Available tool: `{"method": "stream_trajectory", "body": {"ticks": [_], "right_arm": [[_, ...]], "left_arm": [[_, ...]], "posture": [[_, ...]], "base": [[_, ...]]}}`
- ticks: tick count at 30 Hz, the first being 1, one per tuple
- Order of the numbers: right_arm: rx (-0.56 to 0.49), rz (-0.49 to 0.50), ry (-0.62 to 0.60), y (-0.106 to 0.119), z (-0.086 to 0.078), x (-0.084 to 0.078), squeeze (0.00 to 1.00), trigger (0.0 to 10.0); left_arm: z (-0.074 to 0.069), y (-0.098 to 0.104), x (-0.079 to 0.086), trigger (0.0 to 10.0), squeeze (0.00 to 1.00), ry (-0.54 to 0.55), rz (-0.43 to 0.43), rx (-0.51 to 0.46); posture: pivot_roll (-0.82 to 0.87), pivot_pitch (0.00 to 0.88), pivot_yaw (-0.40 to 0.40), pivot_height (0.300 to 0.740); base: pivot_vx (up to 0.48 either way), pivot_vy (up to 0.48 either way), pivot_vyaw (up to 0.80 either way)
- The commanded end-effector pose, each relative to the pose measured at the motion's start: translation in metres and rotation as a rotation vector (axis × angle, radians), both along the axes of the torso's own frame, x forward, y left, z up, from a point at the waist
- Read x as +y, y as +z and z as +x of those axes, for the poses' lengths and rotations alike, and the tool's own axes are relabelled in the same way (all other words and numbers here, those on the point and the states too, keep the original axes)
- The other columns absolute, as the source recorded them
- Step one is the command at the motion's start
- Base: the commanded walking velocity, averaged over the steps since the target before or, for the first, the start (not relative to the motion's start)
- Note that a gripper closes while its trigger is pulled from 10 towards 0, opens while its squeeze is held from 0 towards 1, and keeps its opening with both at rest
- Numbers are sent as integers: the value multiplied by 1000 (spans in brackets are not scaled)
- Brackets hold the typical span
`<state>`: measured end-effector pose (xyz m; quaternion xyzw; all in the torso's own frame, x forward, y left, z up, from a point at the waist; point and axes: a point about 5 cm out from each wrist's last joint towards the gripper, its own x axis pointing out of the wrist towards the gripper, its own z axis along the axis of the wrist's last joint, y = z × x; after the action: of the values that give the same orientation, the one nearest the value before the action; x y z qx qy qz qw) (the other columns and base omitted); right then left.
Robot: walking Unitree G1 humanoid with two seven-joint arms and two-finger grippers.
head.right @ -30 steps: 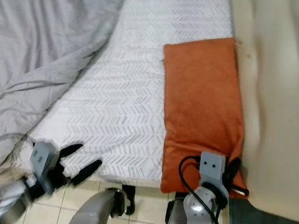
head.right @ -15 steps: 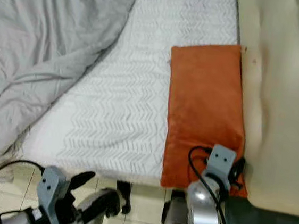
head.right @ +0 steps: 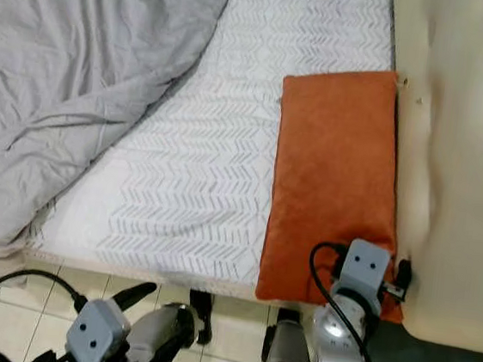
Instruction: Clean up the room
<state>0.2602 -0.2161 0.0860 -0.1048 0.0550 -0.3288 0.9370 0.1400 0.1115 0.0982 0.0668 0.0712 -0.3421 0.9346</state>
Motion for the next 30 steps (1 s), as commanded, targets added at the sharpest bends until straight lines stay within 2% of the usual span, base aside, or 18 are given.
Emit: {"method": "stream_trajectory", "body": {"ticks": [1,2,6,9,11,13,15,17,21,23,25,26,27,30], "right_arm": [[-95,-116,-71,28,-7,-22,1000,10000],[-117,-159,-56,38,-9,-21,1000,10000],[-150,-212,1,51,-17,-16,1000,10000],[-154,-216,43,54,-24,-12,1000,10000],[-146,-211,92,54,-34,-8,1000,10000],[-124,-170,145,50,-44,-3,1000,10000],[-91,-65,207,41,-59,6,1000,10000],[-72,-3,254,37,-70,12,1000,10000],[-14,20,311,28,-90,10,1000,10000],[48,4,350,23,-101,2,1000,10000],[69,-1,377,22,-104,1,1000,10000],[112,-6,421,14,-102,0,1000,10000],[113,3,423,12,-100,-1,0,10000],[119,7,431,5,-90,-2,0,10000]], "left_arm": [[-4,-7,3,10000,0,4,27,29],[-2,-9,5,10000,0,15,41,15],[3,-13,10,10000,0,49,73,2],[5,-15,13,10000,0,74,88,-5],[8,-15,15,10000,0,98,100,-26],[13,-15,15,10000,0,119,98,-54],[20,-14,16,10000,0,165,92,-84],[25,-14,17,10000,0,203,90,-106],[38,-17,22,10000,0,261,91,-115],[47,-19,30,10000,0,328,111,-109],[49,-18,33,10000,0,343,114,-112],[58,-24,35,10000,0,376,125,-101],[62,-25,37,10000,0,393,111,-92],[70,-24,39,10000,0,418,87,-101]], "posture": [[-70,427,79,740],[-72,414,75,740],[-78,400,68,740],[-83,394,62,740],[-87,389,55,740],[-91,380,47,740],[-92,356,36,740],[-90,343,32,740],[-88,278,7,740],[-75,167,-24,740],[-75,167,-24,740],[-61,94,-36,740],[-55,58,-42,740],[-48,12,-36,740]], "base": [[0,0,0],[0,0,0],[0,0,0],[0,0,0],[0,0,0],[0,0,0],[0,0,0],[0,0,0],[0,0,0],[0,0,0],[0,0,0],[0,0,0],[0,0,0],[0,0,0]]}}
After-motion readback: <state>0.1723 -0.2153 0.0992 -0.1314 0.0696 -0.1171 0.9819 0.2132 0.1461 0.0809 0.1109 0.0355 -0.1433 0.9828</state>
